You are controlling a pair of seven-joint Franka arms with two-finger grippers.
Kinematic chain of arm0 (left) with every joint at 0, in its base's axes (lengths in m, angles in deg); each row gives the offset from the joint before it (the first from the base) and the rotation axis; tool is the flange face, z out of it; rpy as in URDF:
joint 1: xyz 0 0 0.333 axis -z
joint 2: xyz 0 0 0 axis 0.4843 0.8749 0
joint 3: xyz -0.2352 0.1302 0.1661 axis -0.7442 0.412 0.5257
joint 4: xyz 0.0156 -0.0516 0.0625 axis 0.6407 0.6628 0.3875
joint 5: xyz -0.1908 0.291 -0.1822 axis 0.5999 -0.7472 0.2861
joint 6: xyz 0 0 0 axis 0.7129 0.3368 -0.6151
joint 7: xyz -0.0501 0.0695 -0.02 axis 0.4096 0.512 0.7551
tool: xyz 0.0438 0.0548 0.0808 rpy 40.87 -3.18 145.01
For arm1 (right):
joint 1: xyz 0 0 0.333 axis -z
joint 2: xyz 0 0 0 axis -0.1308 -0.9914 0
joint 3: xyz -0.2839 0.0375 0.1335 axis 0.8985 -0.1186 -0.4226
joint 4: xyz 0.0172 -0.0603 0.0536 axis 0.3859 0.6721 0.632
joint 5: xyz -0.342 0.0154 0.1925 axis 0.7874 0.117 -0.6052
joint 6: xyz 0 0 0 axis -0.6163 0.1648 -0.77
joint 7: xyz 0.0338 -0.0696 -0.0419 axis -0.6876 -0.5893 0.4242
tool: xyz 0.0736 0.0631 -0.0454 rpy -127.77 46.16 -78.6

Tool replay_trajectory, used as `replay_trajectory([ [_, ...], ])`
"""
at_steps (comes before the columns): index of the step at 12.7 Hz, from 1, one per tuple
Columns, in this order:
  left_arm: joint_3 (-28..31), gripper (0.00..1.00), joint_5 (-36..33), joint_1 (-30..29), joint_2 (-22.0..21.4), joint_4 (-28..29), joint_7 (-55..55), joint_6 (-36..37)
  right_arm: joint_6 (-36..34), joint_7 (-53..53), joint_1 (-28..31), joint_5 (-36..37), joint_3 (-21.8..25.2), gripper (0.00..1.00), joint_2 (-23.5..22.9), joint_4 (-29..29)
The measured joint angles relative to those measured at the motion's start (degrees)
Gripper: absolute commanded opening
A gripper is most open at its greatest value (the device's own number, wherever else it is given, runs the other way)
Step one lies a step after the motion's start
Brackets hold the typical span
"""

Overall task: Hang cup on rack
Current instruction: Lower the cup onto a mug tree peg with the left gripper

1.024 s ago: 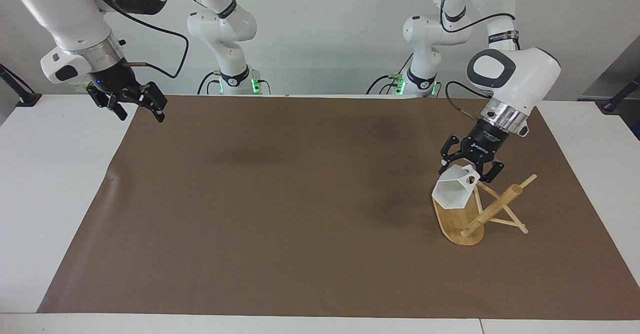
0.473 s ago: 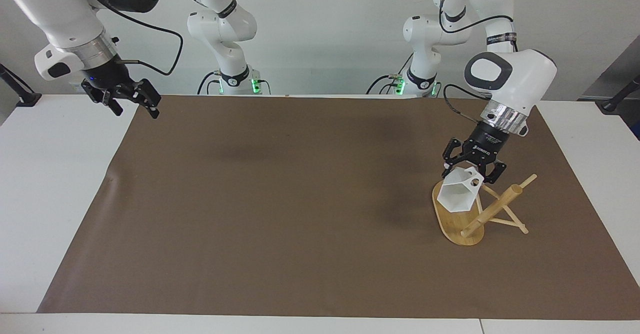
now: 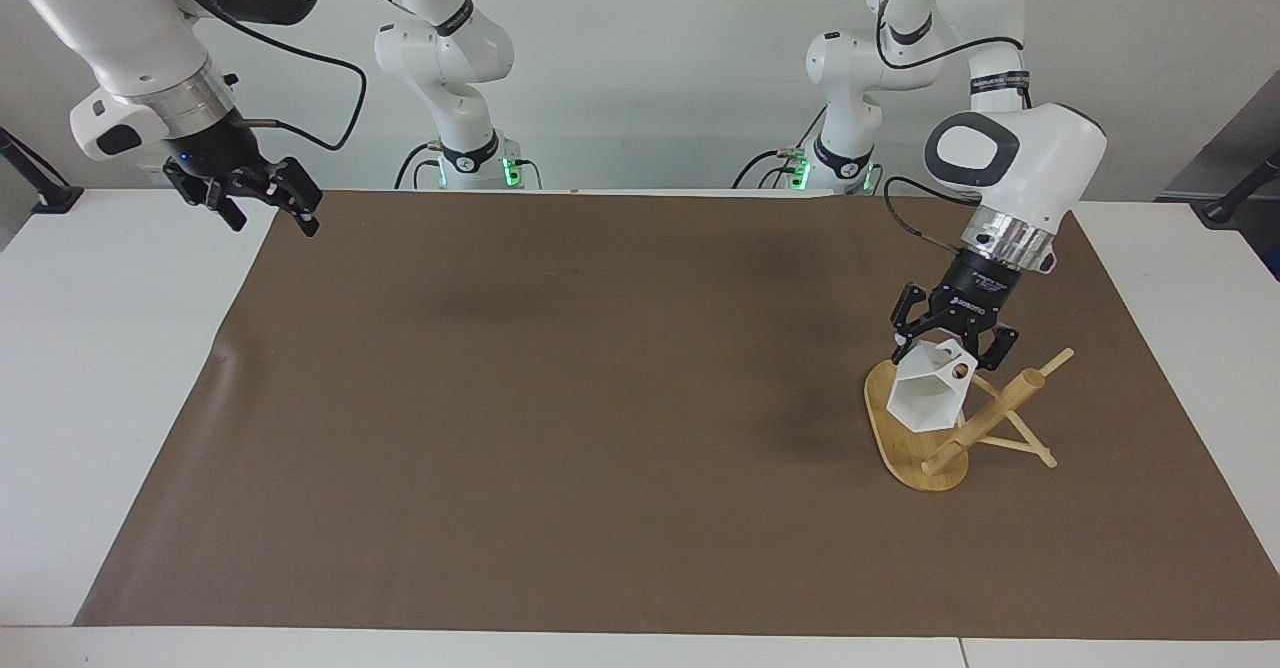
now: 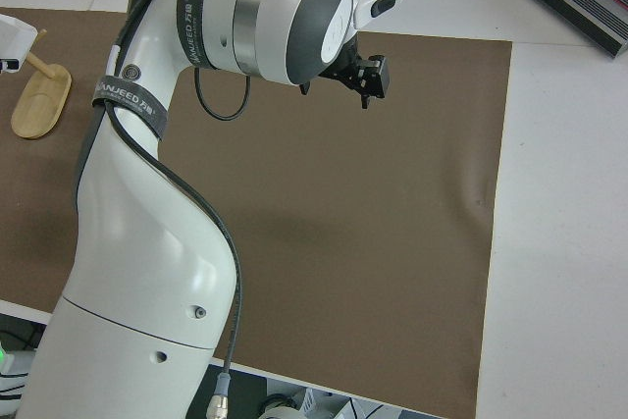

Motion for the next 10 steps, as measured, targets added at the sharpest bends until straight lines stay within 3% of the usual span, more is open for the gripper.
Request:
replay_trajectory([
  [1,0.0,0.99,0.0,0.0,0.0,0.1,-0.2,-0.1,0.0,0.0,0.0,0.0,0.3,1.0,0.0,0.0],
  [8,0.5,1.0,0.0,-0.8,0.0,0.1,-0.6,-0.5,0.0,0.0,-0.2,0.0,-0.1,1.0,0.0,0.0],
  [10,0.6,1.0,-3.1,-2.5,-0.1,-0.1,-0.5,0.4,0.0,0.0,-0.4,0.0,-1.1,1.0,0.1,0.0],
])
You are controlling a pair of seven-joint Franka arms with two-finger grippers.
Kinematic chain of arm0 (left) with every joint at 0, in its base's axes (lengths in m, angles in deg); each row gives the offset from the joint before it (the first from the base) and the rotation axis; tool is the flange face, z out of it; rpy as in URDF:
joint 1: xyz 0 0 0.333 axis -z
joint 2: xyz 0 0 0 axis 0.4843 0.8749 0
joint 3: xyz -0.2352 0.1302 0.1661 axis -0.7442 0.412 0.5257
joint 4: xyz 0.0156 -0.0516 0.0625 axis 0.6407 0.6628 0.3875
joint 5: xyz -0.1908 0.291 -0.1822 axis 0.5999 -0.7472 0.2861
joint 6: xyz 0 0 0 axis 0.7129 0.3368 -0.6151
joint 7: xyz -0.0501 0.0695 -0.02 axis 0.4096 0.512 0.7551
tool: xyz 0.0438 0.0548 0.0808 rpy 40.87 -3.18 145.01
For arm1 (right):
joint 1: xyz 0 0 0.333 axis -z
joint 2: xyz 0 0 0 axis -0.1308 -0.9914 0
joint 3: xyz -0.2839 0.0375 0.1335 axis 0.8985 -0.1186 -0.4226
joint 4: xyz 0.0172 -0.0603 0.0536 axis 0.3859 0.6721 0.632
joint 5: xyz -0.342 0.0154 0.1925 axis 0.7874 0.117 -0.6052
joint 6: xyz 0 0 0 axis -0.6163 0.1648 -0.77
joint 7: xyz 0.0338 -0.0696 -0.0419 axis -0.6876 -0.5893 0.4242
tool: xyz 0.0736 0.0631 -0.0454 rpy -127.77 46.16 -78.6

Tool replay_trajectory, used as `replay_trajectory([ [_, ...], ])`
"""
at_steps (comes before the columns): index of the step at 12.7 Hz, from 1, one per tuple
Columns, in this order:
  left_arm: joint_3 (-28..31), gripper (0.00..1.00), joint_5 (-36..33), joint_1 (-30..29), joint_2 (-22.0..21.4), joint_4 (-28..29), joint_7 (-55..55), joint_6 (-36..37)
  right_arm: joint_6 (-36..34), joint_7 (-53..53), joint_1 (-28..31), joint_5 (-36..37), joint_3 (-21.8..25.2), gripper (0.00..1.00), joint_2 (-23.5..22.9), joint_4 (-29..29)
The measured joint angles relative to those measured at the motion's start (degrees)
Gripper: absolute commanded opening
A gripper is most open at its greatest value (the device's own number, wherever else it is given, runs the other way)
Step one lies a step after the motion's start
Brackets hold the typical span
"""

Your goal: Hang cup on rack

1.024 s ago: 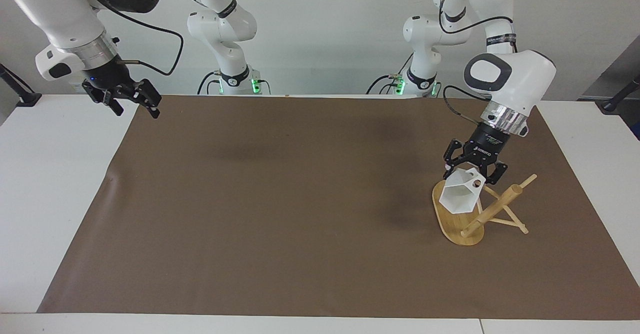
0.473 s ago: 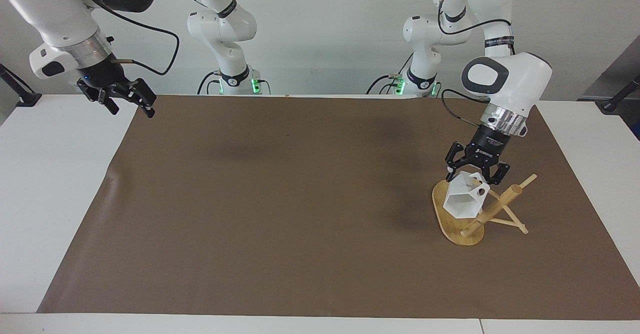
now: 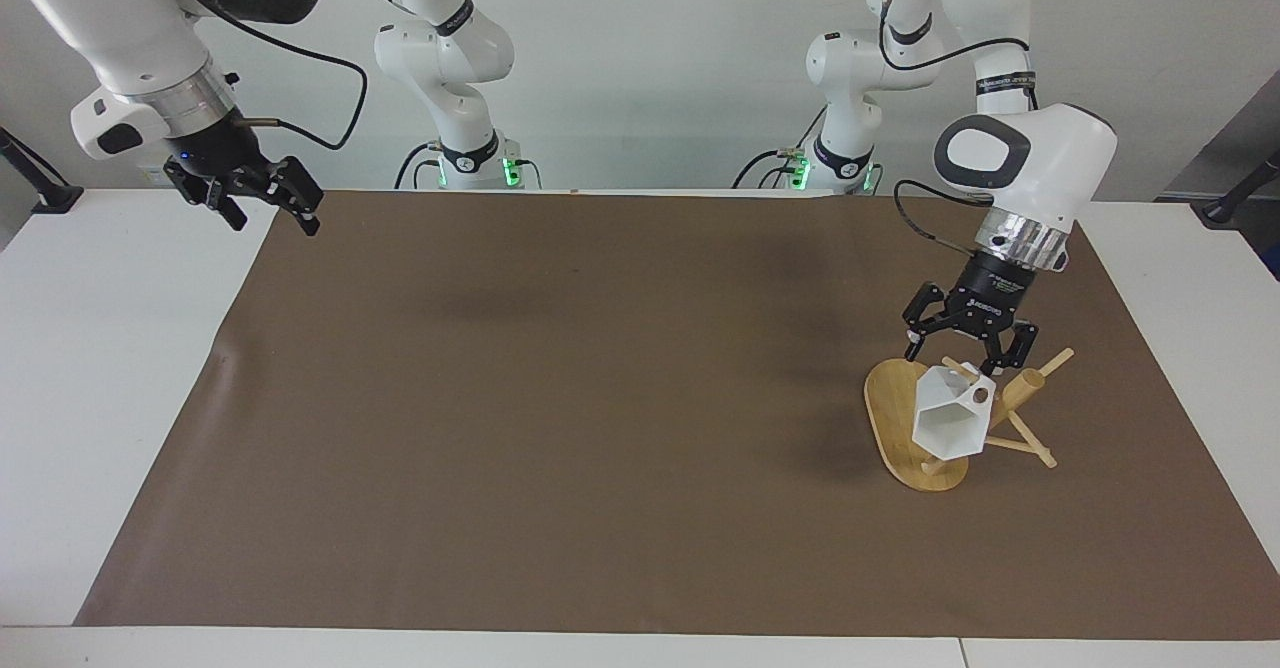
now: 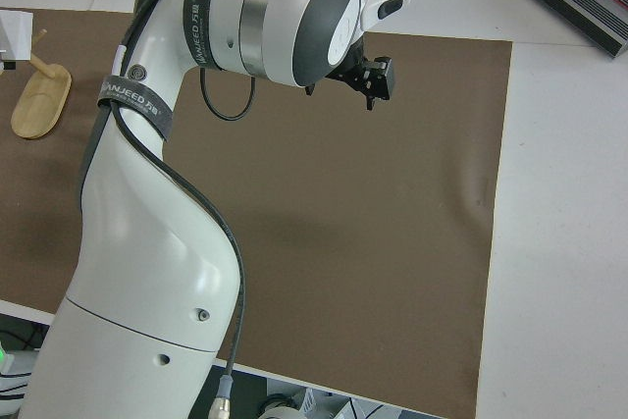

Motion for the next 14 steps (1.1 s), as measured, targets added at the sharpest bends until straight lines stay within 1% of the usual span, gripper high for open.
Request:
replay_trajectory([
  [4,0.3,1.0,-10.4,-2.2,-1.1,-3.1,-0.1,8.2,0.0,0.0,0.0,0.0,-0.4,1.0,0.0,0.0],
  [7,0.6,1.0,-19.1,-3.1,-3.7,-5.3,0.0,14.4,0.0,0.0,0.0,0.0,-0.4,1.0,0.0,0.0],
  [9,0.6,1.0,-24.6,-3.2,-4.7,-8.1,1.4,20.0,0.0,0.0,0.0,0.0,-0.4,1.0,0.0,0.0],
  [11,0.5,1.0,-27.8,-3.3,-4.8,-10.9,8.0,25.2,0.0,0.0,0.0,0.0,-0.4,1.0,0.0,0.0],
  [14,0.5,1.0,-29.7,-3.4,-4.8,-13.7,25.5,31.2,0.0,0.0,0.0,0.0,-0.4,1.0,0.0,0.0],
])
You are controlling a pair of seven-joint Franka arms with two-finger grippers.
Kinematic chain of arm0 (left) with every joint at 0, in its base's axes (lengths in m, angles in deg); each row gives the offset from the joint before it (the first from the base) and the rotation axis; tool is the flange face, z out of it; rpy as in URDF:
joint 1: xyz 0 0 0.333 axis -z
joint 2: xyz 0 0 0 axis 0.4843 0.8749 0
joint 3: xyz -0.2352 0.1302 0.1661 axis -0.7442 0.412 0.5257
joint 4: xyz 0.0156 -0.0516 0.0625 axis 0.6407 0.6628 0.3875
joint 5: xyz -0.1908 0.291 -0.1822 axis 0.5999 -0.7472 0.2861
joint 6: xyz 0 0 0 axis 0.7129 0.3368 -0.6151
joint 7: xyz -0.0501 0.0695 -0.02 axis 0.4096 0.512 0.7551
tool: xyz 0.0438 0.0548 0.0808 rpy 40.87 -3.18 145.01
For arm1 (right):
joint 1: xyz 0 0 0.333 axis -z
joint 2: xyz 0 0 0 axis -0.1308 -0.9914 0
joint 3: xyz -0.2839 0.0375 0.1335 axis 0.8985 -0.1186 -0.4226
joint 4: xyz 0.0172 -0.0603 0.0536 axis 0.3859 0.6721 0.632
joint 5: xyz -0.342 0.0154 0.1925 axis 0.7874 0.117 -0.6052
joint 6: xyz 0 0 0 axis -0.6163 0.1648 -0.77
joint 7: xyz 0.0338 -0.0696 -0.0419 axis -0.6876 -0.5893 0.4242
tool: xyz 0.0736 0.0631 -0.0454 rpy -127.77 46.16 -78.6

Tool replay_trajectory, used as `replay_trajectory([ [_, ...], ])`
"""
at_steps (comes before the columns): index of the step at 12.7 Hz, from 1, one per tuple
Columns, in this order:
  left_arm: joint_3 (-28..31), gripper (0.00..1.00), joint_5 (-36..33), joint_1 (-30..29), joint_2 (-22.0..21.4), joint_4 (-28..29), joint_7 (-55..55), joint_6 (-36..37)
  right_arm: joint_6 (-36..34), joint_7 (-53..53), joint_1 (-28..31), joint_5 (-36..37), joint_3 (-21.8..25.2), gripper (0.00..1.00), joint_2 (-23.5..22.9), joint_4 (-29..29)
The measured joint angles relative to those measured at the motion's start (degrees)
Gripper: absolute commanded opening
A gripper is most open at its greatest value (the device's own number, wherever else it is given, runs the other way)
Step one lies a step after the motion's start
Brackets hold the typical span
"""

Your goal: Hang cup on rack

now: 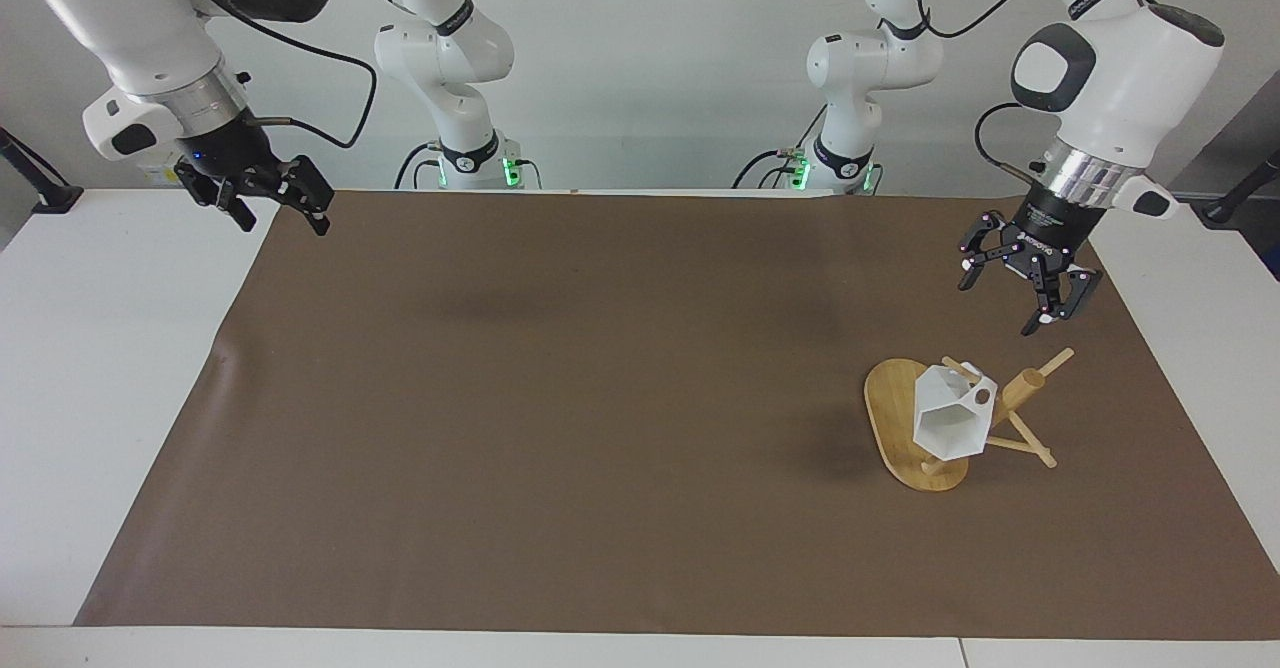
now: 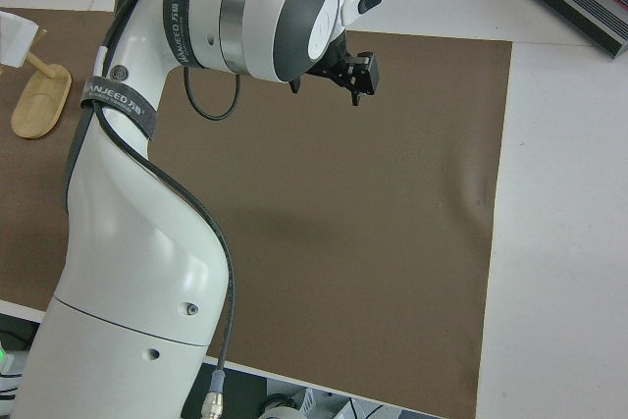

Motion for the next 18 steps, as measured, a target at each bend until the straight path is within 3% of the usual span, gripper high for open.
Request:
replay_trajectory([
  [6,-0.1,1.0,-1.1,-0.1,0.0,-1.4,36.5,5.1,0.0,0.0,0.0,0.0,0.0,1.0,0.0,0.0],
  [8,-0.6,1.0,-5.2,0.0,-0.1,-1.5,48.2,8.7,0.0,0.0,0.0,0.0,0.0,1.0,0.0,0.0],
  [12,-1.3,1.0,-9.3,0.0,-1.8,-1.8,73.9,17.0,0.0,0.0,0.0,0.0,0.0,1.0,0.0,0.0],
  [15,-1.2,1.0,-9.7,0.0,-3.5,-2.1,92.7,19.2,0.0,0.0,0.0,0.0,0.0,1.0,0.0,0.0],
  [18,-1.3,1.0,-12.3,0.0,-3.8,-6.1,101.5,23.1,0.0,0.0,0.0,0.0,0.0,1.0,0.0,0.0],
])
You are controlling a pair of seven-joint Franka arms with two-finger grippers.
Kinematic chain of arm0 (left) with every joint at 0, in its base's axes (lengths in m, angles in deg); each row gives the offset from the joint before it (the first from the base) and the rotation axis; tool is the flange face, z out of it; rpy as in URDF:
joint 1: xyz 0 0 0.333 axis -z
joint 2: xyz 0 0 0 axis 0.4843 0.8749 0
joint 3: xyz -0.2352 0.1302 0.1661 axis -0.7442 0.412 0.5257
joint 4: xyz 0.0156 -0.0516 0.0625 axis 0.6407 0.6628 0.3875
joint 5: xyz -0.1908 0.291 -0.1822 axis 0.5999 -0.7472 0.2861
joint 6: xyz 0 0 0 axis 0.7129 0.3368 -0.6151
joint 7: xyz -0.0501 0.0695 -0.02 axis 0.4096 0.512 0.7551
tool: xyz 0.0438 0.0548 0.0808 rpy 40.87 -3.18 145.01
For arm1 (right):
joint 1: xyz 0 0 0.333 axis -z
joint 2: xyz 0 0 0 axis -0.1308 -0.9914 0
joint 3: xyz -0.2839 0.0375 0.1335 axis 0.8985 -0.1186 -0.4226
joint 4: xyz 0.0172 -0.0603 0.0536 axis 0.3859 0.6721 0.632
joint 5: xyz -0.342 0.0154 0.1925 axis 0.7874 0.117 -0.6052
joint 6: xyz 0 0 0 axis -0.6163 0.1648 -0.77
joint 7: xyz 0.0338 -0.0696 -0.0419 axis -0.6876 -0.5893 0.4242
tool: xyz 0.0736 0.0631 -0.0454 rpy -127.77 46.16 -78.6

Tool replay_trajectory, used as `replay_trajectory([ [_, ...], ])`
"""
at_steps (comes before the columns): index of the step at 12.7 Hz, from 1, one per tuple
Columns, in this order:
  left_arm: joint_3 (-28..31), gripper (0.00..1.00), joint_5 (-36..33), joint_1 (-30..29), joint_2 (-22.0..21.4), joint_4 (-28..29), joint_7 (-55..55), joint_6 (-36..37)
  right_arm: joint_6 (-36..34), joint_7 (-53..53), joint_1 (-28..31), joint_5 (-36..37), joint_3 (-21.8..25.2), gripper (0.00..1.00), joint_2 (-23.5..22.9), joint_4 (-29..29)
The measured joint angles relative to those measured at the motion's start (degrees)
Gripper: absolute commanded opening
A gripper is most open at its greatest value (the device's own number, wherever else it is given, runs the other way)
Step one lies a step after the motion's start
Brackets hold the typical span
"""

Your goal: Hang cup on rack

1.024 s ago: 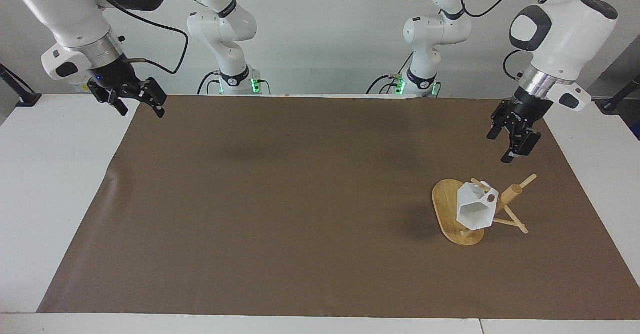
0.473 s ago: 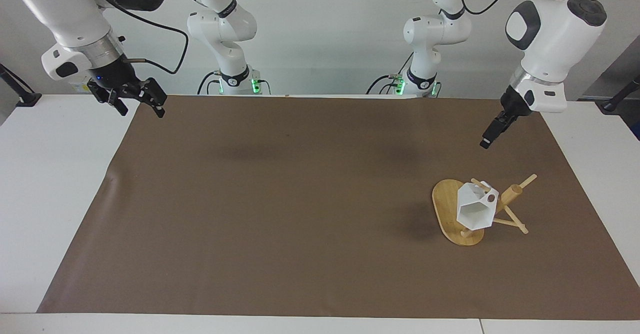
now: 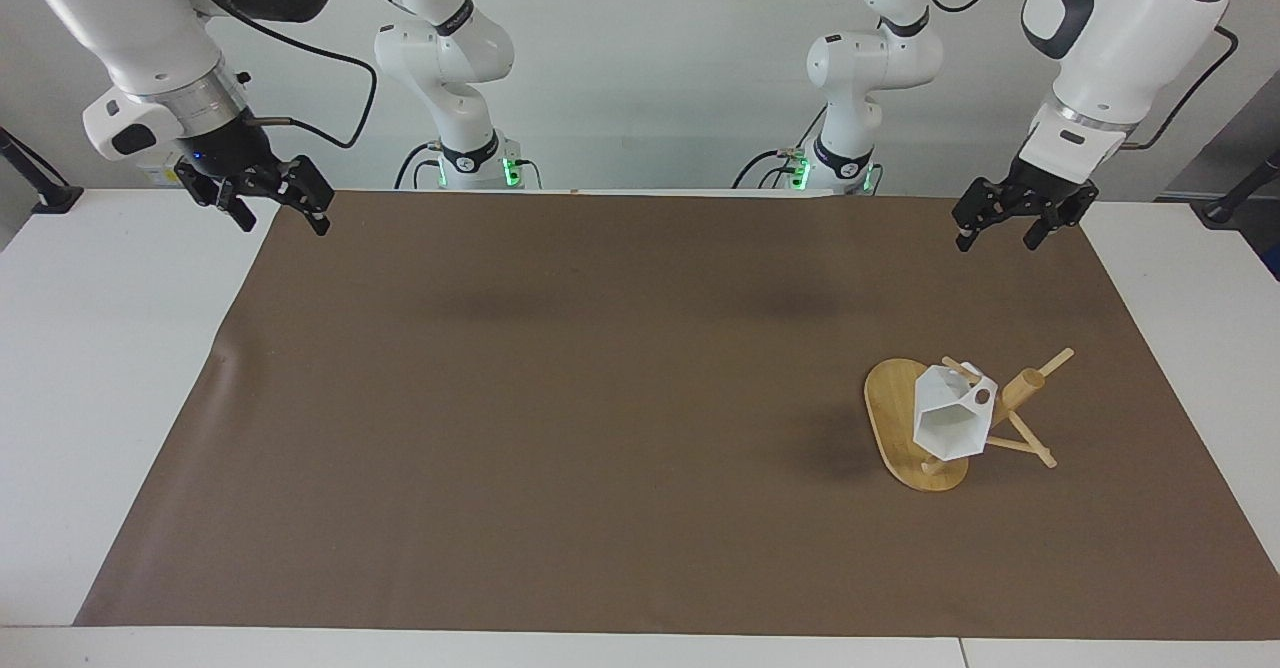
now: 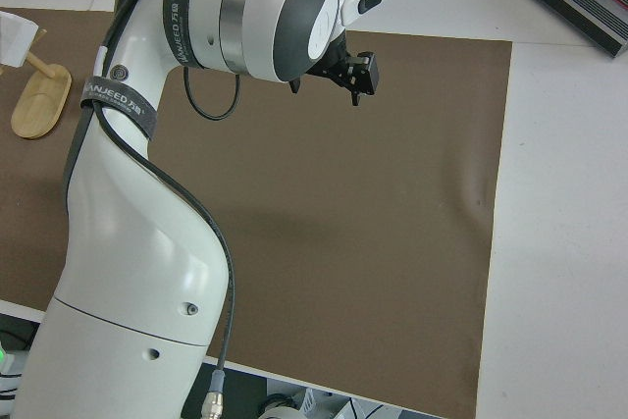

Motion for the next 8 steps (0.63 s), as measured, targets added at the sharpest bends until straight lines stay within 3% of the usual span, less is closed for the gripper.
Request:
replay_trajectory([
  [5,-1.3,1.0,-3.2,0.0,2.7,-14.0,1.2,14.0,0.0,0.0,0.0,0.0,0.0,1.0,0.0,0.0],
  [8,-1.5,1.0,-3.2,0.0,4.2,-15.5,1.2,15.3,0.0,0.0,0.0,0.0,0.0,1.0,0.0,0.0],
])
